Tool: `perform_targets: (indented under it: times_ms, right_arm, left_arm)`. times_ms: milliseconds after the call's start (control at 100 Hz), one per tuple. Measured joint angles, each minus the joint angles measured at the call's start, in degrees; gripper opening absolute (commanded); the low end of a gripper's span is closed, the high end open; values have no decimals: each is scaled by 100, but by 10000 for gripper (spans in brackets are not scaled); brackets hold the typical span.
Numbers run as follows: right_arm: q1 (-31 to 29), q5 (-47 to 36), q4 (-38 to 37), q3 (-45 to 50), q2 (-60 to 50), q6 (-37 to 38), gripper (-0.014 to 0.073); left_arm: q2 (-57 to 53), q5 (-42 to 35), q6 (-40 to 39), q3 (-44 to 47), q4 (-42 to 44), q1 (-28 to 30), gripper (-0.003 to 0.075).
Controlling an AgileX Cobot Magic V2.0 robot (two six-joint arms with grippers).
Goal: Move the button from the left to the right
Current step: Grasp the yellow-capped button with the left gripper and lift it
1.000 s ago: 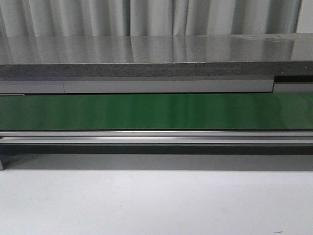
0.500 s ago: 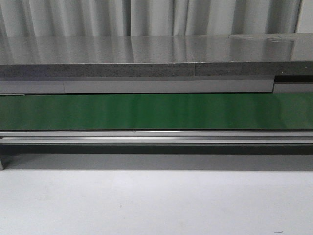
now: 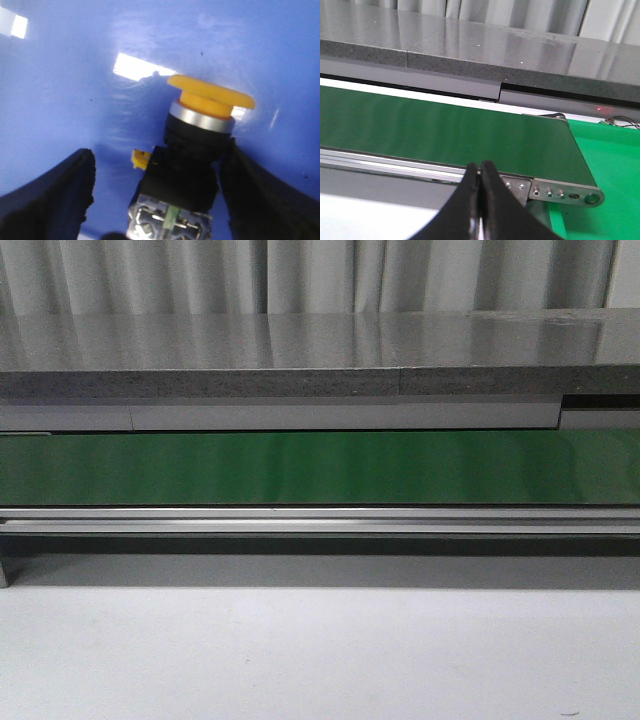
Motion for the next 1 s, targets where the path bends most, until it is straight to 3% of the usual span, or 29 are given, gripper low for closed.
perform_targets:
  times_ms: [190, 310, 690, 1000]
  right_arm:
    - [0, 0, 0, 0, 0, 0, -68]
    - [0, 0, 0, 0, 0, 0, -68]
    - [0, 0, 0, 0, 0, 0, -68]
    - [0, 0, 0, 0, 0, 0, -68]
  left_arm:
    - [14, -18, 0, 0, -13, 0, 126]
    - [1, 59, 0, -77, -13, 0, 52]
    - [-1129, 338, 9, -396, -179, -91, 35]
    - [-1384, 457, 146, -396, -241, -1033, 36]
